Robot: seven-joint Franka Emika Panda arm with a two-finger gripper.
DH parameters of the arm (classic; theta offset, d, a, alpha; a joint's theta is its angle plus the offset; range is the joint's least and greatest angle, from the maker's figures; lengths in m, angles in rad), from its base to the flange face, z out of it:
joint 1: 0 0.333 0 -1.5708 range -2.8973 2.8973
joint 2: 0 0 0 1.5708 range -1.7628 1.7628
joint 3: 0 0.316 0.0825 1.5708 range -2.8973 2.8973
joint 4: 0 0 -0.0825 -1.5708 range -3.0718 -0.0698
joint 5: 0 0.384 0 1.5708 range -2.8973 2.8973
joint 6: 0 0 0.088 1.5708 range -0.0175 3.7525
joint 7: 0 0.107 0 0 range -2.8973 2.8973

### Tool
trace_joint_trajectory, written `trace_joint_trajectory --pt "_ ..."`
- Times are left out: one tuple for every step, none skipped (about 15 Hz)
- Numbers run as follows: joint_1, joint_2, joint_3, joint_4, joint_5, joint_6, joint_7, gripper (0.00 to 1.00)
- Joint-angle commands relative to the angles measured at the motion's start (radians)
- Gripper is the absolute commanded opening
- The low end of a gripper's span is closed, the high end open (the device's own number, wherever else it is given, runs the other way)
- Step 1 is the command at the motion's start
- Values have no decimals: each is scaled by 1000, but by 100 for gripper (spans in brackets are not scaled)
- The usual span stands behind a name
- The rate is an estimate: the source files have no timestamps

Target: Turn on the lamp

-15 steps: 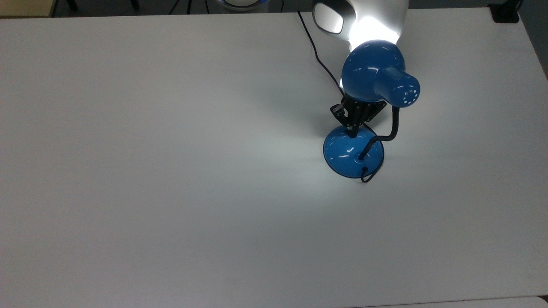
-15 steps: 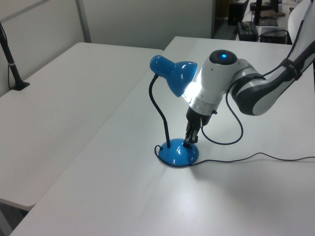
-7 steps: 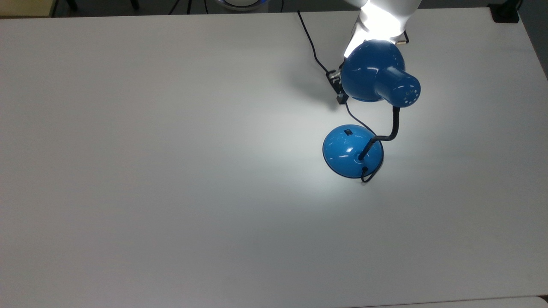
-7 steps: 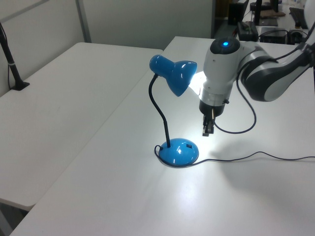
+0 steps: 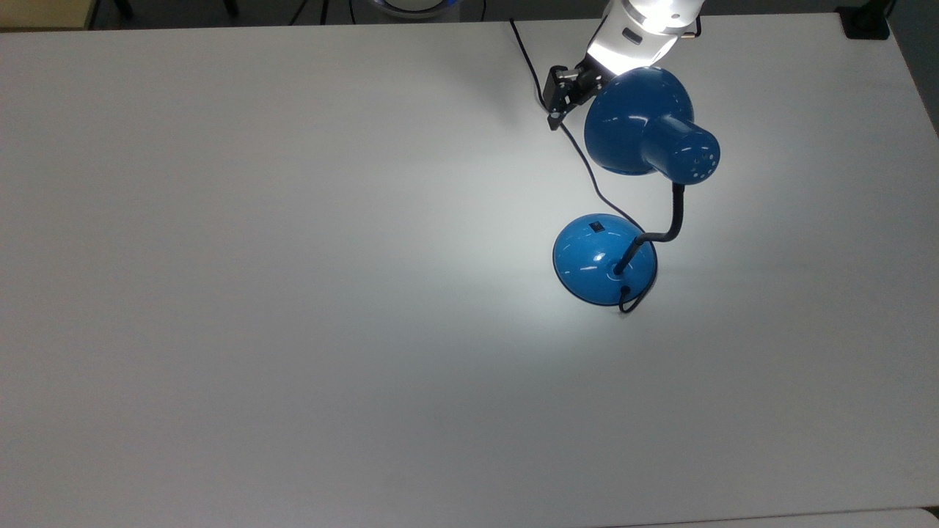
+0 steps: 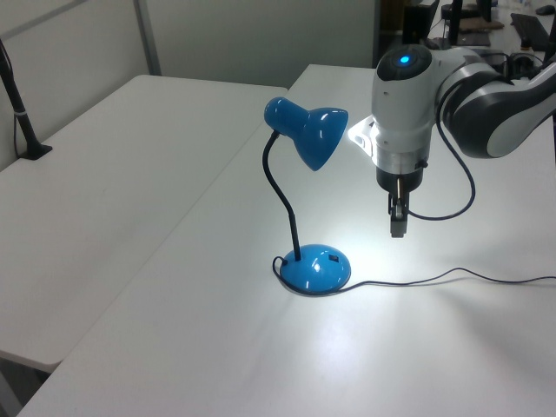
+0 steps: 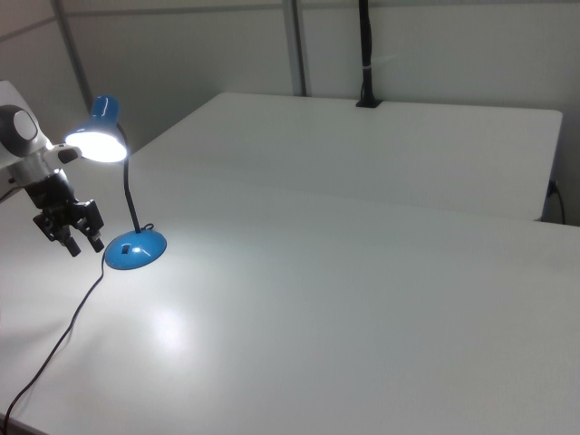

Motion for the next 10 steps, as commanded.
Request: trace_joint_trajectory --pt "-19 -93 -13 -3 93 -81 -41 100" --pt "-47 -119 -13 -3 99 -92 -48 100" --pt "-68 -145 -13 -4 101 -98 -46 100" --pt "-94 -168 -16 -3 110 -101 -48 100" --pt "-129 -190 -22 2 135 -101 -57 100" --pt "-166 -205 -36 13 174 -99 -80 100" --pt "-194 -208 -63 51 234 -107 -87 100" --pt "-200 -208 -104 86 277 -137 -95 100" --pt "-199 -207 -147 115 293 -160 -100 100" --pt "-199 -207 -180 138 291 -168 -104 100"
